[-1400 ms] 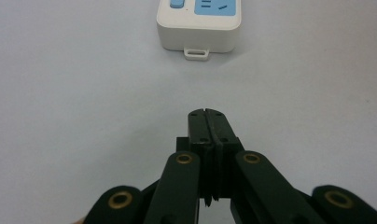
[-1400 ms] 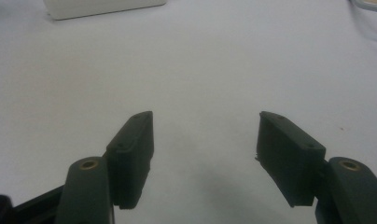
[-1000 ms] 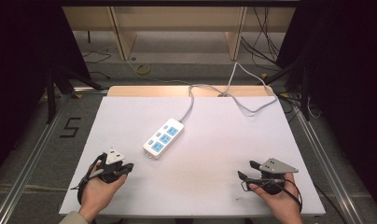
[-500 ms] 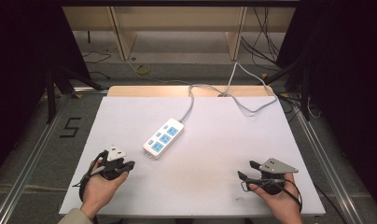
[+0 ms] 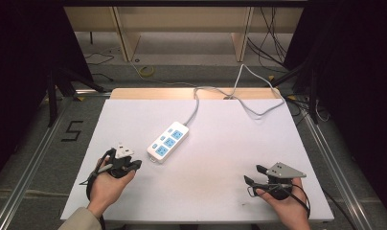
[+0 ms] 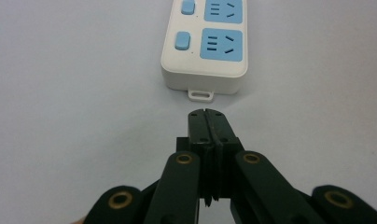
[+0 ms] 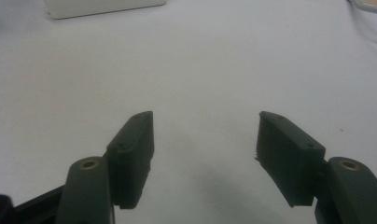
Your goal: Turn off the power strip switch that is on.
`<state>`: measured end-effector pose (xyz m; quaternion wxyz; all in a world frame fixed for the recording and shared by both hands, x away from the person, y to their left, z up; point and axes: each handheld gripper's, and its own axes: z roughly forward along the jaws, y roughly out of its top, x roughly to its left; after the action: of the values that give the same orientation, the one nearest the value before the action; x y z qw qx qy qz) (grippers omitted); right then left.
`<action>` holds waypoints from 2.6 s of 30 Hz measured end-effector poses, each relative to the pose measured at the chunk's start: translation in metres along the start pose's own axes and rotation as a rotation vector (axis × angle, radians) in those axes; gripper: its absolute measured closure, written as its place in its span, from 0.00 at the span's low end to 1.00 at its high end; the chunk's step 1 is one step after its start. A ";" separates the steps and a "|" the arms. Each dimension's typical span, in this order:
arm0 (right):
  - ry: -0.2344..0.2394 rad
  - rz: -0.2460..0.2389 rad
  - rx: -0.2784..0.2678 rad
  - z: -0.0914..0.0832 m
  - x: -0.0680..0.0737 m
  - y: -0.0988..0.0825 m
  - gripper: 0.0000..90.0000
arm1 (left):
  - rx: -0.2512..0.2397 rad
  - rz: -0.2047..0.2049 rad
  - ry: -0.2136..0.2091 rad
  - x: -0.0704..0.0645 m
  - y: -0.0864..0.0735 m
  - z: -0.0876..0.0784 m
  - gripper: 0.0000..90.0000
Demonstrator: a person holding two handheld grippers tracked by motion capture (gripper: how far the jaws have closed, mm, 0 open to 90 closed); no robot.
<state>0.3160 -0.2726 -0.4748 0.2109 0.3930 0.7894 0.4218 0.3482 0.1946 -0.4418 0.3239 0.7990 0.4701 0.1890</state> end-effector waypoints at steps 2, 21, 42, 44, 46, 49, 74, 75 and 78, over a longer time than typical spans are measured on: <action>0.000 0.000 0.000 0.000 0.000 0.000 0.42 | 0.001 -0.001 -0.002 0.000 0.002 0.001 0.99; 0.001 -0.006 -0.003 0.000 0.000 0.000 0.42 | 0.013 0.005 -0.011 -0.003 0.016 0.009 0.99; -0.001 -0.007 -0.007 0.000 0.000 0.000 0.42 | 0.022 0.025 -0.014 -0.007 0.030 0.016 0.99; -0.002 -0.007 -0.008 -0.001 0.000 0.000 0.42 | 0.023 0.026 -0.014 -0.008 0.032 0.017 0.99; -0.002 -0.006 -0.008 -0.001 0.000 0.000 0.42 | 0.021 0.021 -0.014 -0.008 0.033 0.019 0.99; -0.001 -0.007 -0.008 -0.001 0.000 0.000 0.42 | 0.023 0.026 -0.016 -0.009 0.035 0.020 0.99; 0.007 -0.011 -0.003 0.000 0.000 0.000 0.42 | 0.032 0.031 -0.024 -0.010 0.051 0.030 0.99; 0.011 -0.012 -0.001 0.000 0.000 0.000 0.42 | 0.031 0.028 -0.023 -0.010 0.051 0.030 0.99; 0.016 -0.014 -0.002 0.000 0.000 0.000 0.42 | 0.035 0.032 -0.021 -0.010 0.052 0.032 0.99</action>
<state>0.3160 -0.2728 -0.4749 0.2080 0.3838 0.7934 0.4241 0.3955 0.1569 -0.4286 0.3118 0.8139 0.4570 0.1774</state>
